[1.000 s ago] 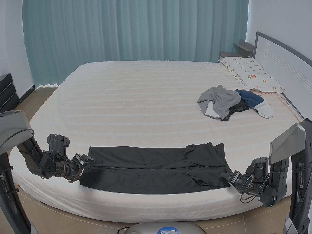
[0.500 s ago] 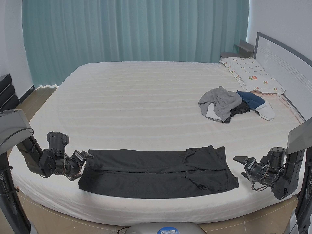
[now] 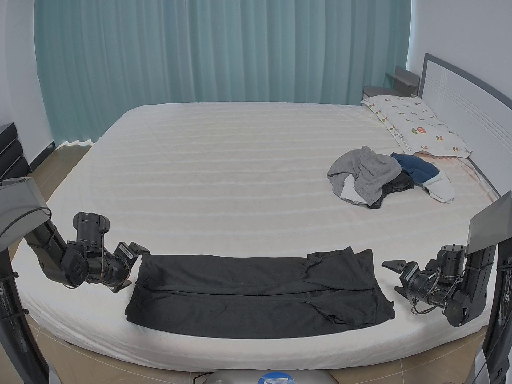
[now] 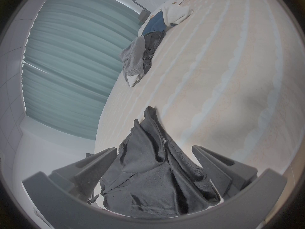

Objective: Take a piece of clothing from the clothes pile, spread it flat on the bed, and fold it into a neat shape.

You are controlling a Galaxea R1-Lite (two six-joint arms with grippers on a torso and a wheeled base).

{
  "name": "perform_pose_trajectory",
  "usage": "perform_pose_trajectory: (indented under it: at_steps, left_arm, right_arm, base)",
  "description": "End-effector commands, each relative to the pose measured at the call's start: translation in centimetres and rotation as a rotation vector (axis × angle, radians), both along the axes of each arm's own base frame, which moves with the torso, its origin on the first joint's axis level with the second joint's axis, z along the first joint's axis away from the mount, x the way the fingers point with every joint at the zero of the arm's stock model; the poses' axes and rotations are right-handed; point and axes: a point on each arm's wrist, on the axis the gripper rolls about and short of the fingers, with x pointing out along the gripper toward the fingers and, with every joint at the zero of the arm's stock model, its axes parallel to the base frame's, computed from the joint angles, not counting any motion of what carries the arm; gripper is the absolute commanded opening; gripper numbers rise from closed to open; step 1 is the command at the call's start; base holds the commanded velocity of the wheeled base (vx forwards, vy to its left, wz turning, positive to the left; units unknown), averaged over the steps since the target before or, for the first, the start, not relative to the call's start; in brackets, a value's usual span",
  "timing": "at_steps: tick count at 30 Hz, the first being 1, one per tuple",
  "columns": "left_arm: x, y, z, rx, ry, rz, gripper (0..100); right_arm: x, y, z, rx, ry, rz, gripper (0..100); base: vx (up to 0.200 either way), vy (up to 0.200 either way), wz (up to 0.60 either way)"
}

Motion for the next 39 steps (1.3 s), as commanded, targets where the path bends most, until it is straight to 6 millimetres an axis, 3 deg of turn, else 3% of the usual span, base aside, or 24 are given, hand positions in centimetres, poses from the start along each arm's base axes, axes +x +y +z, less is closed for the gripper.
perform_pose_trajectory:
  at_steps: [1, 11, 16, 22, 29, 39]
  left_arm:
    - [1.1, 0.1, 0.9, 0.004, -0.042, 0.001, 100]
    - [4.0, 0.0, 1.1, 0.123, -0.131, -0.119, 100]
    - [4.1, 0.2, 0.0, 0.179, -0.113, -0.178, 100]
    - [4.0, 0.2, -2.7, 0.238, -0.055, -0.244, 100]
    - [3.4, -0.9, -4.1, 0.275, -0.014, -0.328, 100]
    - [2.8, -0.6, -4.4, 0.303, 0.005, -0.351, 100]
  right_arm:
    - [0.1, -0.1, -0.4, 0.004, 0.006, -0.002, 100]
    - [-0.1, 0.2, -0.7, 0.0, 0.019, 0.008, 100]
    - [-0.1, 0.2, -0.8, -0.002, 0.026, 0.011, 100]
    - [-0.2, 0.2, -0.9, -0.004, 0.027, 0.013, 100]
    - [-0.3, 0.3, -0.9, -0.004, 0.03, 0.013, 100]
    - [-0.3, 0.3, -0.9, -0.007, 0.032, 0.016, 100]
  base:
    - [0.0, 0.0, 0.0]
    - [0.0, 0.0, 0.0]
    - [0.0, 0.0, 0.0]
    - [0.0, 0.0, 0.0]
    - [0.0, 0.0, 0.0]
    - [0.0, 0.0, 0.0]
